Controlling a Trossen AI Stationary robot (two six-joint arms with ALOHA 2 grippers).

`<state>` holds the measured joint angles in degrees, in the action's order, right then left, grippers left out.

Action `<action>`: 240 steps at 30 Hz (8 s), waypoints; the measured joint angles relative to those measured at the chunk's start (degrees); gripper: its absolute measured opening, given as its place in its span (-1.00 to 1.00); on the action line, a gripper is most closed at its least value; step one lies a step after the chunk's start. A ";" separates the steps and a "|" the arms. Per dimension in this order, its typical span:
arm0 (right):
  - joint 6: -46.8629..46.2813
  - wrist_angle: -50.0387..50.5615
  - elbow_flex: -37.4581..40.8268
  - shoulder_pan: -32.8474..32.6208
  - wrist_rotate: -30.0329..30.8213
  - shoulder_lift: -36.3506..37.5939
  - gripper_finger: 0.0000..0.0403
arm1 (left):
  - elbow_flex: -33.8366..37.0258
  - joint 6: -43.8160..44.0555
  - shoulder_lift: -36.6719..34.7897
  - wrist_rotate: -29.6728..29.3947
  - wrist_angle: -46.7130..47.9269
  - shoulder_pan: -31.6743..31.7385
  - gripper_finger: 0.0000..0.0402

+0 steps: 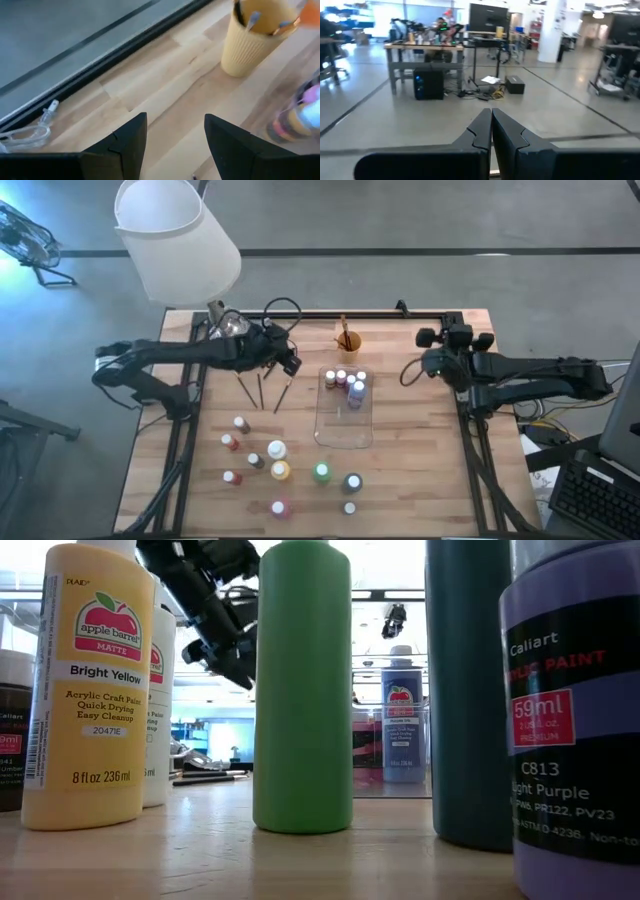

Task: Pick & Place Paint Supplies
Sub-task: Put the silver paint brush into the yellow cup

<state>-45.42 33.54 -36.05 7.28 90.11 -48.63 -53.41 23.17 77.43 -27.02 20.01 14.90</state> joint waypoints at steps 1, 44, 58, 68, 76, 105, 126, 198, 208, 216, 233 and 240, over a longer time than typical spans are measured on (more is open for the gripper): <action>-0.63 -0.02 0.15 0.54 -0.02 -0.27 -0.96 | 0.00 0.02 0.73 -0.15 0.01 0.00 0.02; 12.07 -1.32 0.59 21.79 -33.86 -10.81 -0.96 | -2.74 5.75 4.08 9.19 4.43 12.40 -0.04; 12.39 -4.39 0.58 21.76 -38.32 -16.34 -0.96 | -3.29 3.60 7.91 9.50 6.68 11.97 -0.13; 13.11 -4.41 0.54 21.76 -37.73 -16.32 -0.96 | -8.58 -0.68 18.22 9.07 8.23 12.03 -0.13; 14.61 -4.41 0.54 21.76 -37.59 -16.32 -0.96 | -13.53 -1.09 23.02 8.96 13.84 12.94 -0.13; 14.63 -5.59 0.68 21.76 -37.62 -16.28 -0.96 | -15.88 -2.33 29.99 13.41 16.96 16.55 -0.13; 14.85 -5.66 0.70 21.76 -37.61 -16.28 -0.96 | -15.97 -3.56 30.72 13.22 15.09 16.55 -0.48; 16.97 -5.57 0.70 21.74 -38.12 -16.30 -0.96 | -26.48 -22.64 27.12 35.27 -49.12 5.54 -1.00; 16.98 -5.65 0.70 21.74 -38.10 -16.32 -0.96 | -12.46 -21.96 27.38 33.39 -72.58 6.84 -1.00; 16.98 -5.94 0.70 21.76 -38.10 -16.32 -0.96 | -12.09 -22.67 29.81 32.96 -72.59 7.81 -1.00; 17.08 -6.05 0.70 21.76 -38.07 -16.32 -0.96 | -12.20 -21.07 35.40 32.40 -73.75 7.96 -1.00; 17.08 -6.03 0.70 21.75 -38.05 -16.32 -0.96 | -12.20 -19.97 37.17 32.40 -73.55 7.93 -1.00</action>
<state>-28.34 27.51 -35.35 29.03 52.05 -64.95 -65.60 3.20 114.60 5.38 -53.54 22.83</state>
